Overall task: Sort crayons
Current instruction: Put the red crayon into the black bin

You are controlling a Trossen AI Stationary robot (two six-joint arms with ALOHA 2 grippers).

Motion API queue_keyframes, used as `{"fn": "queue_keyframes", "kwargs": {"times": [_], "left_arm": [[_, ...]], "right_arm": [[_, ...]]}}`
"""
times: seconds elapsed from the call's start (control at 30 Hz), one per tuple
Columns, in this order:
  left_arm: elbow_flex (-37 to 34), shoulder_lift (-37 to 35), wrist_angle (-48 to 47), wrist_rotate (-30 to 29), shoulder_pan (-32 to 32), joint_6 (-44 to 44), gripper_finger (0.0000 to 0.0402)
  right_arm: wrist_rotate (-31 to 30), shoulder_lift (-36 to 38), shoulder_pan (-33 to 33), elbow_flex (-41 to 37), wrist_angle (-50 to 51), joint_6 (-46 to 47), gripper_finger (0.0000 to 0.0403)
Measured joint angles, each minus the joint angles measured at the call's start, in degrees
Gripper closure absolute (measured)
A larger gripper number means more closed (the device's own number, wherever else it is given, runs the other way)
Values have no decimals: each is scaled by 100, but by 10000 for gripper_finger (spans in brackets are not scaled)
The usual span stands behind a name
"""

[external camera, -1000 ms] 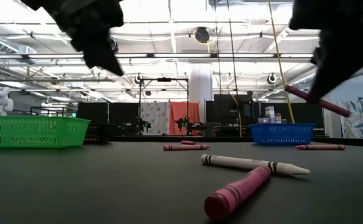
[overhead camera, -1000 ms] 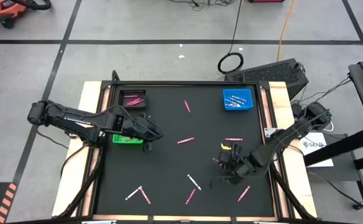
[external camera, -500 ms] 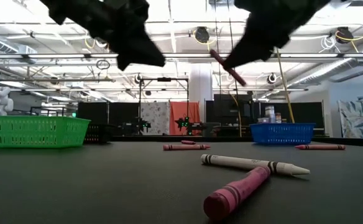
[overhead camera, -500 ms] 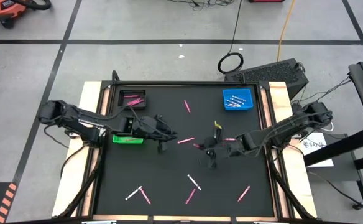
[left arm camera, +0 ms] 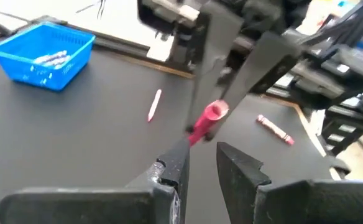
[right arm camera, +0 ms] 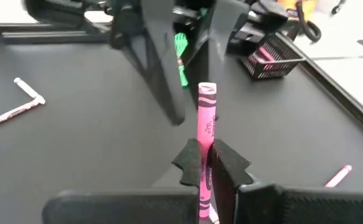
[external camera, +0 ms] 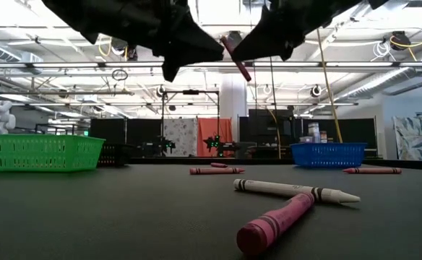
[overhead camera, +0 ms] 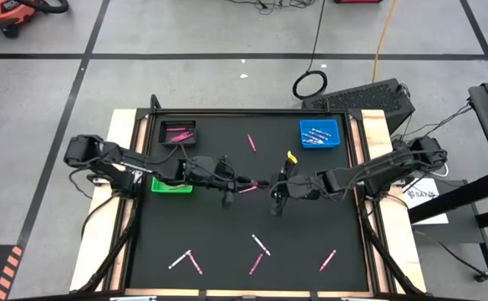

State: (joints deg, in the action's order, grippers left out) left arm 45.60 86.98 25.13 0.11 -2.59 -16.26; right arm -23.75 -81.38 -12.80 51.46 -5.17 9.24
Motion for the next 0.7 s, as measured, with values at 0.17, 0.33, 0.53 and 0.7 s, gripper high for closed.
{"fn": "queue_keyframes", "kwargs": {"times": [0.17,0.33,0.53,0.7], "left_arm": [[0,6,173,13,0,6,317],[-2,6,447,22,22,8,317],[-2,6,467,47,153,6,317],[-2,6,612,51,203,8,317]], "right_arm": [[2,2,41,0,-88,-112,403],[39,2,46,0,-137,-114,403],[0,2,49,0,-450,-281,403],[-14,-28,124,0,-541,-300,403]]}}
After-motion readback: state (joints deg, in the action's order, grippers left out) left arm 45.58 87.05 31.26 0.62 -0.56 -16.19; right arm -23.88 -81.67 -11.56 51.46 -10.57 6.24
